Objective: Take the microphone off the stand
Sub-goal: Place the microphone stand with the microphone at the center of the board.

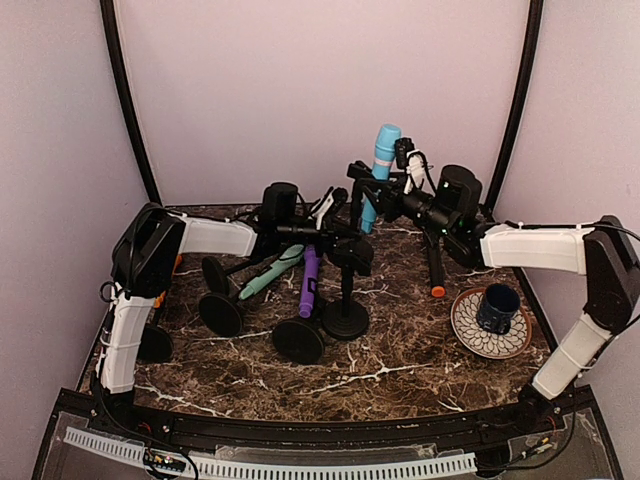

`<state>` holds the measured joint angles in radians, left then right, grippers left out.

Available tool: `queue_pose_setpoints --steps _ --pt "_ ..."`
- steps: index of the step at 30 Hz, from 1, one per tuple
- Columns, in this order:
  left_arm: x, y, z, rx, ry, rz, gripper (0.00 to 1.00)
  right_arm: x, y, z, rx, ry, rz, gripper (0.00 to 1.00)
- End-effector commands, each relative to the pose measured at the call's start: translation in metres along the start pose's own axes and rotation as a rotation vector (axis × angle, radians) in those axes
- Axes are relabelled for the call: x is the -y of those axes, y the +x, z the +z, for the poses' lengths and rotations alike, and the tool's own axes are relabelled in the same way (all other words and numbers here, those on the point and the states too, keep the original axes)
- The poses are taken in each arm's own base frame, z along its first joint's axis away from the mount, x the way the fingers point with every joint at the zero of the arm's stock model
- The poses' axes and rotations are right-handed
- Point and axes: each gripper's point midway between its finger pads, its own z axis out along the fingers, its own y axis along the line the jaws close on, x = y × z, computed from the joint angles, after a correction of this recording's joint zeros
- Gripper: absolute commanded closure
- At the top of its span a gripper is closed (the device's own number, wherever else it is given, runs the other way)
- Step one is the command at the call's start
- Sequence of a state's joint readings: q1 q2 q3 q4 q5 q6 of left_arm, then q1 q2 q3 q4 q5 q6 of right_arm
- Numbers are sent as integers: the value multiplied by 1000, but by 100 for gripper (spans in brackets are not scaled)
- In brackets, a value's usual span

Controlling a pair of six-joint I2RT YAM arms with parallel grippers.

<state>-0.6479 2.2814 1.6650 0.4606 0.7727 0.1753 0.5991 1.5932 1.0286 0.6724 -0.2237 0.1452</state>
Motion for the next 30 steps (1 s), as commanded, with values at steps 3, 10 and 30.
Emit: queue_pose_setpoints --steps 3,10,30 --pt "3 2 -3 64 -29 52 92 -24 10 3 27 -109 57 84" --pt "0 26 3 29 -40 25 77 -20 21 3 13 -93 59 85" --pt "-28 -14 -32 66 -216 59 9 -8 30 -5 7 -13 -13 86"
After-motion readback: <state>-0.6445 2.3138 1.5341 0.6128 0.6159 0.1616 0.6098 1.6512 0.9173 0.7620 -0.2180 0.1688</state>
